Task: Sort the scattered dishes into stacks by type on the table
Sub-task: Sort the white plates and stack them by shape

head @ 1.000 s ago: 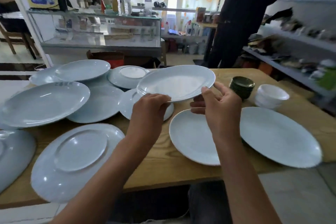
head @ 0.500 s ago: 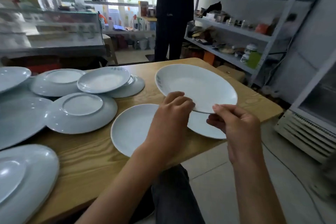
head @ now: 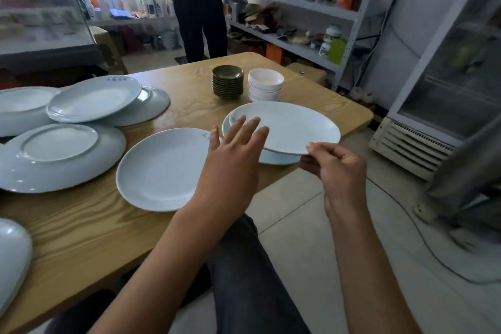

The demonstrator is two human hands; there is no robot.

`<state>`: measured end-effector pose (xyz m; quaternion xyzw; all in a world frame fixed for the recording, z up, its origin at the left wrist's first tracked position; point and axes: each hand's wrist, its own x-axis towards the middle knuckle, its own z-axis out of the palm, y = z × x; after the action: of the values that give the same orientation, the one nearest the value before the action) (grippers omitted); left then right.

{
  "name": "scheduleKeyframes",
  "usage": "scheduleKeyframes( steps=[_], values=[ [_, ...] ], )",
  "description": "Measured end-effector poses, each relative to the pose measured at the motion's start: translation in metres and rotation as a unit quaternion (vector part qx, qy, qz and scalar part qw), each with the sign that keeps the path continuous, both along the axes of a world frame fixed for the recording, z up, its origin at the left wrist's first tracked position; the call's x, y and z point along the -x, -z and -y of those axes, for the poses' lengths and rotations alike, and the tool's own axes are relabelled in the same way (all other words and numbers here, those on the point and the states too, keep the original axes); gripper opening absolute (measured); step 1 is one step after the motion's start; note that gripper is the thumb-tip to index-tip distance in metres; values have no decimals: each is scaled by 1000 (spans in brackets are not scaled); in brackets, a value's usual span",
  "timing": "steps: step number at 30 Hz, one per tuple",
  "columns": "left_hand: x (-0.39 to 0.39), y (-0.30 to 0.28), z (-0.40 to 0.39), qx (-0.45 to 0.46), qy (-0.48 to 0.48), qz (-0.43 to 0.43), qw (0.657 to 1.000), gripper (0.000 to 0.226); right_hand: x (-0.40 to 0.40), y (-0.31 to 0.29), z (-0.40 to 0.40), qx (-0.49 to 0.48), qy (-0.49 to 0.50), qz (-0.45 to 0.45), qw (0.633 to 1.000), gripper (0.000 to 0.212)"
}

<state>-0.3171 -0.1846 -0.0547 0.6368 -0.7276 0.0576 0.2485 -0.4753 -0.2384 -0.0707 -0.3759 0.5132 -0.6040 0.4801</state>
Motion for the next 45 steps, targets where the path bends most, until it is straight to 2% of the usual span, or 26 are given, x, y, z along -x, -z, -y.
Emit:
scheduleKeyframes(
  steps=[3,7,11,15,20,25,32,38,41,45],
  values=[
    [0,2,0,-1,1,5,1000,66,-2,4,2,6,9,-7,1000,7],
    [1,9,0,-17,4,9,1000,57,-4,12,1,17,0,-75,997,2],
    [0,13,-1,-32,-4,22,999,55,2,19,-2,35,-21,-182,982,14],
    [0,12,-1,-28,-10,9,1000,52,9,18,-5,51,-42,-238,969,28],
    [-9,7,-4,-38,-23,3,999,50,2,-1,-14,134,32,-371,918,28],
    [-34,-4,-24,-22,-69,4,997,50,-46,-17,-24,231,-37,-451,861,28],
    [-92,-15,-84,-10,-187,-16,982,47,-132,-10,-38,288,-161,-472,817,31],
    [-143,-4,-172,-18,-295,-18,955,51,-196,3,-75,356,-277,-413,791,25],
    [-159,0,-214,-50,-344,-10,937,57,-224,8,-99,386,-318,-394,771,25],
    [-175,9,-256,-133,-385,-27,913,78,-253,12,-128,419,-370,-374,740,25]
  ],
)
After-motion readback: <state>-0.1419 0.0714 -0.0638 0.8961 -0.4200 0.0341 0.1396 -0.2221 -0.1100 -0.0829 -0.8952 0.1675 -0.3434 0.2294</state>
